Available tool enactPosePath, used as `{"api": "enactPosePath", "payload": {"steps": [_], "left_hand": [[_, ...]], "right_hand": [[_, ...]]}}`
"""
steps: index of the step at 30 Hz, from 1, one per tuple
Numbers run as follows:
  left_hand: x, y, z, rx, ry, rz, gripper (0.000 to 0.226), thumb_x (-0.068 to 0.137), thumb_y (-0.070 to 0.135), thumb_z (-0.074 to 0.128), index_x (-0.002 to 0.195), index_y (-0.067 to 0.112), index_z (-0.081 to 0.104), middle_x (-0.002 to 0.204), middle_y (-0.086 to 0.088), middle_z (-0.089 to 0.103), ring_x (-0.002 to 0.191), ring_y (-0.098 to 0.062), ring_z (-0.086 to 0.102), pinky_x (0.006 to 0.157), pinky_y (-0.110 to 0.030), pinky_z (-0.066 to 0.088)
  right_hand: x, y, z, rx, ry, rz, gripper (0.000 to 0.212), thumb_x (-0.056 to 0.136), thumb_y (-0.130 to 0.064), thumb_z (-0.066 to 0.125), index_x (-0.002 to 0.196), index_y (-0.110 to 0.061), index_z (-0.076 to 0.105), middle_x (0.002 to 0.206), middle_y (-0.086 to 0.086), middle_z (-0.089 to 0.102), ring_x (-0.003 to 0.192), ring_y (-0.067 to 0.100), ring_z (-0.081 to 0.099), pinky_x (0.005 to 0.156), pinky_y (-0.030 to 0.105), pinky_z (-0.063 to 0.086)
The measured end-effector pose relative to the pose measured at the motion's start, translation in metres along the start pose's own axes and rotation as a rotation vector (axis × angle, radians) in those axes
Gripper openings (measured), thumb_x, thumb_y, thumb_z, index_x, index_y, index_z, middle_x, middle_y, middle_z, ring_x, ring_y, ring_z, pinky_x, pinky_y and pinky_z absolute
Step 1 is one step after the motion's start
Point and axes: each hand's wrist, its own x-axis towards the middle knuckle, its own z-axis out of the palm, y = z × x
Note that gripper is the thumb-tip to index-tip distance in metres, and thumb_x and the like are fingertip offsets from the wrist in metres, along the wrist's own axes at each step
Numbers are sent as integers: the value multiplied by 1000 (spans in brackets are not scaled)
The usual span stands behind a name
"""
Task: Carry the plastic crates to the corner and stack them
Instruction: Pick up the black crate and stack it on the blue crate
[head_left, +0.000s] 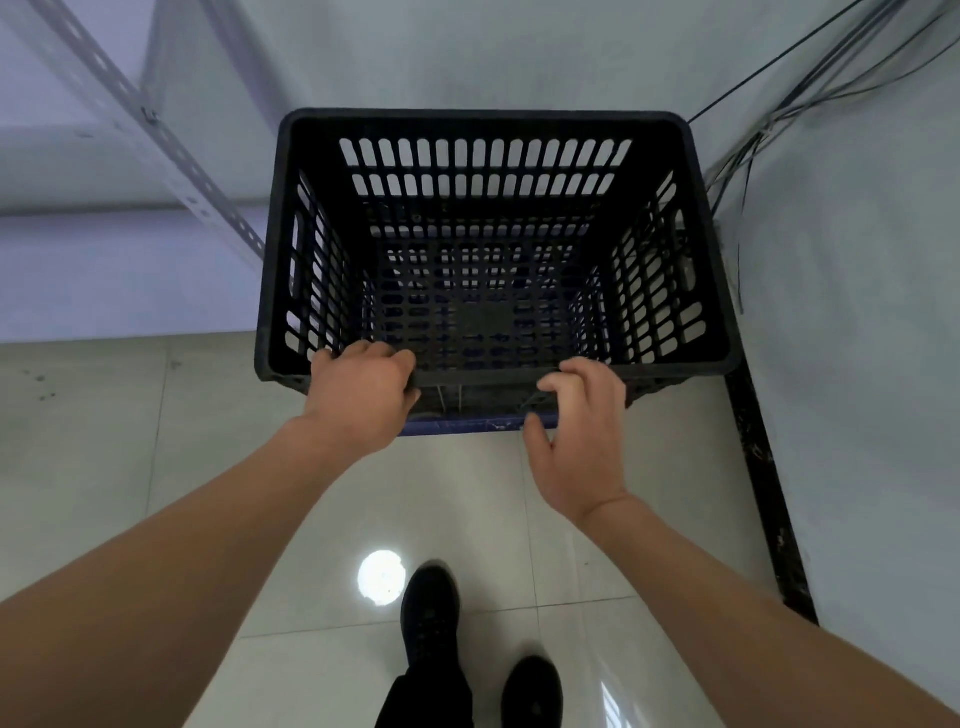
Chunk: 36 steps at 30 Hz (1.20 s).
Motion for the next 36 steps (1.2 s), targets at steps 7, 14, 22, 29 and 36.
{"api": "enactPosePath", "payload": {"steps": [7,14,22,29,36], "left_hand": [[-5,-1,-5,41,-112,-16,41,96,37,49,133,19,46,149,-5,40,143,-35,26,107,-65,28],[-45,18,-18,65,-193,-21,78,99,35,42,157,32,-11,167,-7,-6,152,-40,-2,110,-72,20],[-46,23,-39,17,-374,-44,81,98,31,46,157,36,-10,167,-4,-6,152,-39,-2,112,-67,21],[-46,23,-46,49,-446,-43,85,97,34,47,156,38,-13,167,-2,-10,152,-37,-4,113,-68,19],[-69,40,-67,61,-424,20,86,94,46,53,159,33,-3,167,-1,-19,154,-33,-6,116,-65,18]], "right_hand": [[20,-11,-15,-48,-297,14,51,80,-3,70,128,-9,55,136,8,53,139,28,39,111,50,41],[19,-18,-59,-442,-764,37,91,98,-32,58,161,-37,-7,167,3,-30,153,29,-28,124,56,-3],[22,-15,-73,-567,-859,122,101,95,-41,58,158,-42,-22,163,14,-36,149,46,-29,123,60,-4],[22,-9,-76,-523,-934,109,110,91,-35,63,157,-40,-25,161,12,-41,146,45,-35,123,57,10],[26,-17,-123,-379,-874,182,101,91,-41,66,163,-36,-5,164,7,-37,154,36,-24,125,52,10]]}}
